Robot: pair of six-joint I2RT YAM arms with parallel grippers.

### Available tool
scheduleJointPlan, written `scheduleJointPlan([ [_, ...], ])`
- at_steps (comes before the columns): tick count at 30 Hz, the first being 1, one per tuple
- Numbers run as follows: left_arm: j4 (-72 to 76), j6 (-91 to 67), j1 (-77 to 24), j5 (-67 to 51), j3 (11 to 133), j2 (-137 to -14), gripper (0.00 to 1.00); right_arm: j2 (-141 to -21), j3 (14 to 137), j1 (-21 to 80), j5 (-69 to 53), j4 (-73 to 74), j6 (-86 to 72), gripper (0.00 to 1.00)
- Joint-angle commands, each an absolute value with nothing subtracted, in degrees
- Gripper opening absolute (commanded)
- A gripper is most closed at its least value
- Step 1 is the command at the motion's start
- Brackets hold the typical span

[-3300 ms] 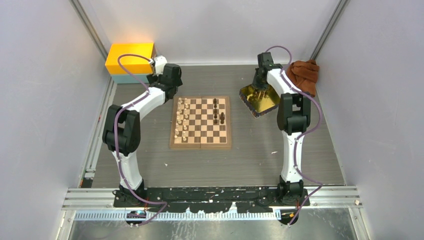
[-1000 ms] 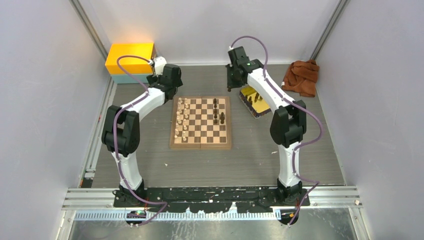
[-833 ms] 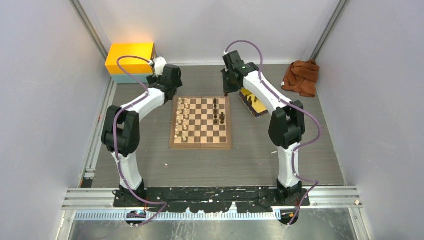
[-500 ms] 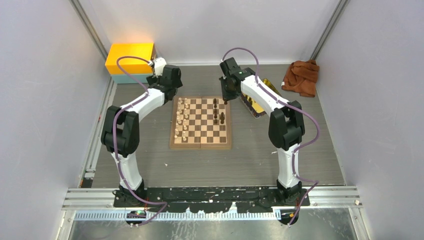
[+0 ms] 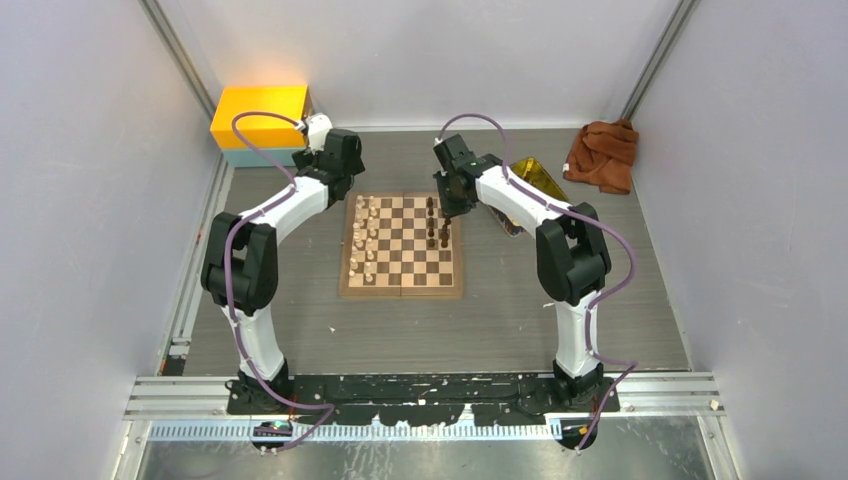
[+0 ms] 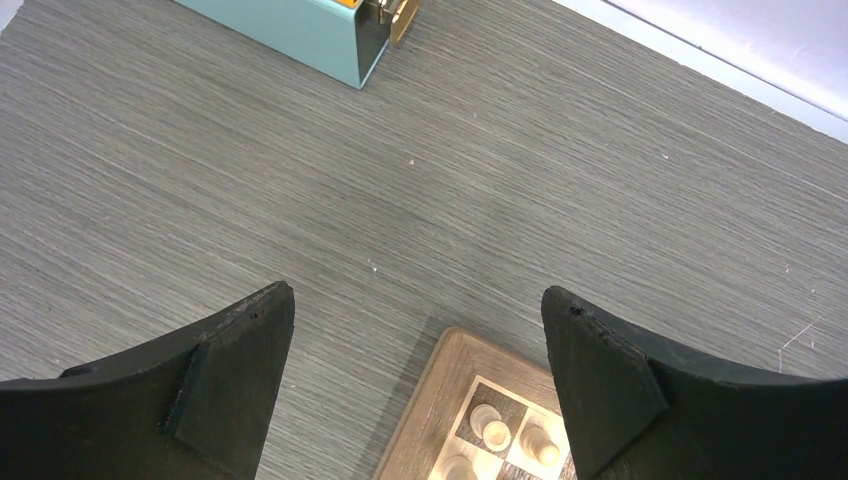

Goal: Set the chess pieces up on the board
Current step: Place the chess piece on the chessboard.

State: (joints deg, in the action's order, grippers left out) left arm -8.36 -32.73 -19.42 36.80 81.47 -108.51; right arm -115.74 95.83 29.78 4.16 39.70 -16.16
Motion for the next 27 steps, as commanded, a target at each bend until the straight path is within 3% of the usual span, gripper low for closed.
scheduleJointPlan([
  [1,-5.7,-32.9,-19.2,37.6,81.7,-105.3,0.94,-112.2,94.5,29.9,4.4,34.1,-15.5,0.01],
  [27,-5.3,-32.8,-19.2,37.7,81.8,-106.3,0.94,-115.9,95.0,30.1,2.9,32.1,-15.3,0.01],
])
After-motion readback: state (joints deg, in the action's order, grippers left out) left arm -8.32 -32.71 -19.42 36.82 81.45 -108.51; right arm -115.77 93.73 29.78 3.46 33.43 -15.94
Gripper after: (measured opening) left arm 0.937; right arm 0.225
